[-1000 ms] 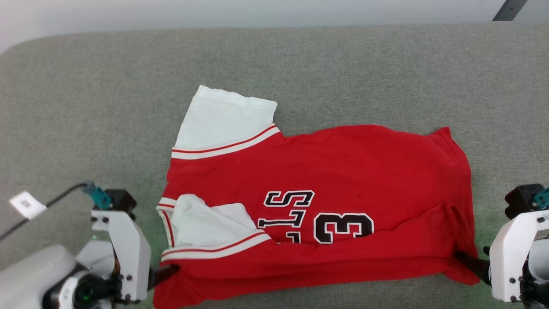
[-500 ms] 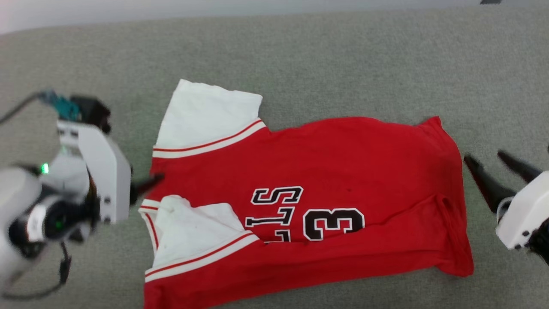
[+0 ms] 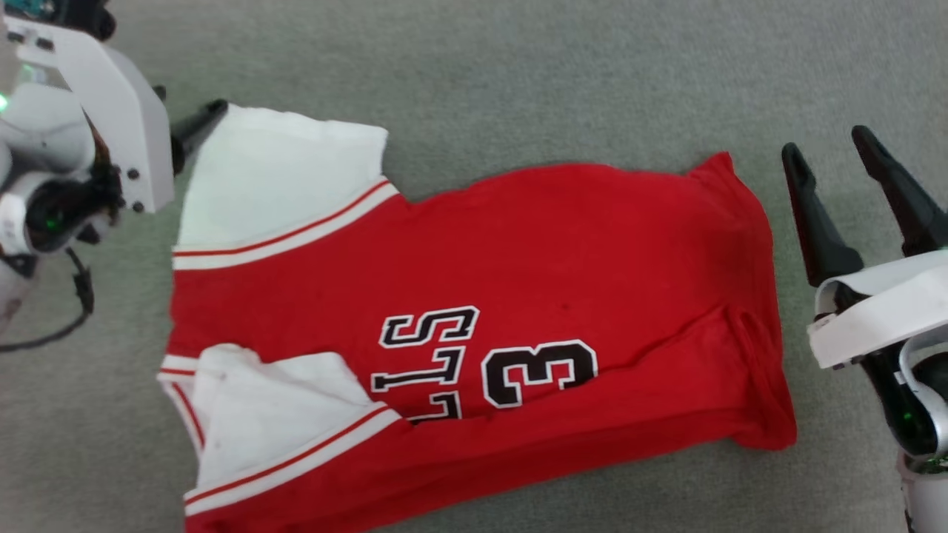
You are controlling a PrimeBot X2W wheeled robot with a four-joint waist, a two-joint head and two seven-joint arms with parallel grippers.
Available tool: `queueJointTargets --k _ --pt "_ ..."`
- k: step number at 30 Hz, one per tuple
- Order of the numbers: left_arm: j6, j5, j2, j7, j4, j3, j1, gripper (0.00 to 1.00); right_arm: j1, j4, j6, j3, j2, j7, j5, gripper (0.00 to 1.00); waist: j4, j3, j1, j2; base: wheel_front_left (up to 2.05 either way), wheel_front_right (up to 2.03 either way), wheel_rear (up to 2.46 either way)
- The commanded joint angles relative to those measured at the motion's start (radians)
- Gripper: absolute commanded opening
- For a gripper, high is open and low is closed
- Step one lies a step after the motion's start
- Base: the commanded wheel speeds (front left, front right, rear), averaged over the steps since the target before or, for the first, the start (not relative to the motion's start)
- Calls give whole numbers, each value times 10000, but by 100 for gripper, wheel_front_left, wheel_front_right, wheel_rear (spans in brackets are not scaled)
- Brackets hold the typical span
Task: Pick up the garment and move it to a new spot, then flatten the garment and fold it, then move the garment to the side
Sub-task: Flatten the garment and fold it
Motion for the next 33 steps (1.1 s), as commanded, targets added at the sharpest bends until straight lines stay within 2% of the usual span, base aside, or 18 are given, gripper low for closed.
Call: queueJointTargets --k 1,7,12,13,15,17,25,26,33 --pt "-164 127 -121 127 407 -86 -230 100 -106 103 -16 105 32 -120 -134 100 -496 555 0 0 0 0 0" --pt "-485 196 -466 938 1871 -335 -813 100 -163 324 -16 140 240 -142 -154 100 -734 928 0 0 0 0 0" --pt "-318 35 -796 2065 3006 -660 -918 100 -220 365 -16 69 288 121 -93 100 -777 1070 0 0 0 0 0" --pt "-210 -3 -843 2383 3199 -736 -891 85 -266 324 -16 71 298 208 -101 100 -780 1084 0 0 0 0 0" --pt "-114 -48 -962 2865 3469 -898 -834 0 -294 300 -16 68 339 535 -46 100 -779 1109 0 0 0 0 0" --pt "-156 -159 -1103 3318 3559 -1043 -757 0 -394 197 -16 64 441 899 127 100 -758 1120 0 0 0 0 0" --pt "-341 -216 -1340 3148 3658 -904 -1040 0 -1116 264 -16 290 458 3272 549 100 -614 1184 0 0 0 0 0" --pt "-341 -216 -1340 3148 3658 -904 -1040 0 -1116 264 -16 290 458 3272 549 100 -614 1184 0 0 0 0 0" --pt "-564 -164 -1663 2896 3685 -839 -1277 0 -2269 1471 -16 317 373 5502 468 100 -292 1218 0 0 0 0 0"
